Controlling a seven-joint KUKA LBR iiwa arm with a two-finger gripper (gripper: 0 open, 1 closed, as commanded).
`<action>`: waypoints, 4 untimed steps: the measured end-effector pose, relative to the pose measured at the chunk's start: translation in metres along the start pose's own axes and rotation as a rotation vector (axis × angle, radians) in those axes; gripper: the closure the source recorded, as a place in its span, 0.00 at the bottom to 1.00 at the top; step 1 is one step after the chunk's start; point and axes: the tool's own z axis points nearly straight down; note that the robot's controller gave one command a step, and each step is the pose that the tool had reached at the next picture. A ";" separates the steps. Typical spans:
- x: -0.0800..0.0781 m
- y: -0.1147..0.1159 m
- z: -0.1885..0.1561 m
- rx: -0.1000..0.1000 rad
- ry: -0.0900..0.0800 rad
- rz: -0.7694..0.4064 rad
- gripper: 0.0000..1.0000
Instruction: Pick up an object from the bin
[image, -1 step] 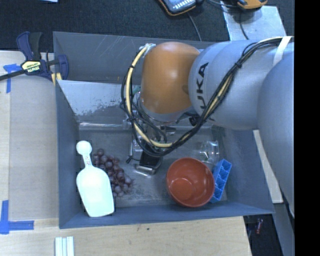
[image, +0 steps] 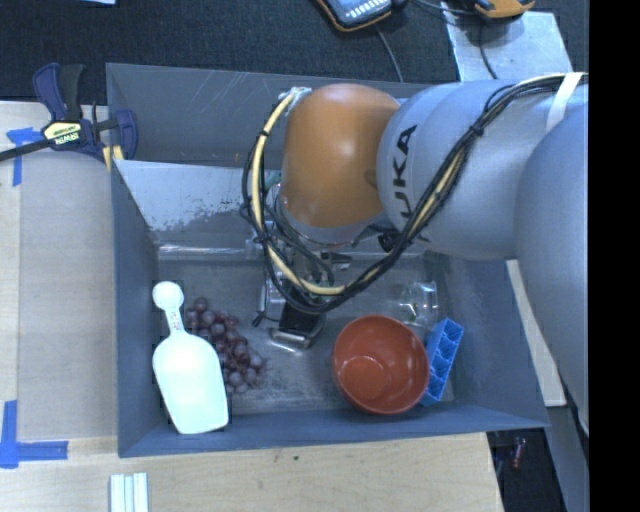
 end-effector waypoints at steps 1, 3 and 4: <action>-0.037 -0.015 0.004 0.000 -0.006 -0.405 0.00; -0.012 0.005 0.043 0.001 -0.011 -0.414 0.00; 0.011 0.023 0.059 -0.001 -0.005 -0.298 0.00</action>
Offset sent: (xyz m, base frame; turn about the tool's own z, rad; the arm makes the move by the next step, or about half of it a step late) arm -0.0179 0.0346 -0.0410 0.0323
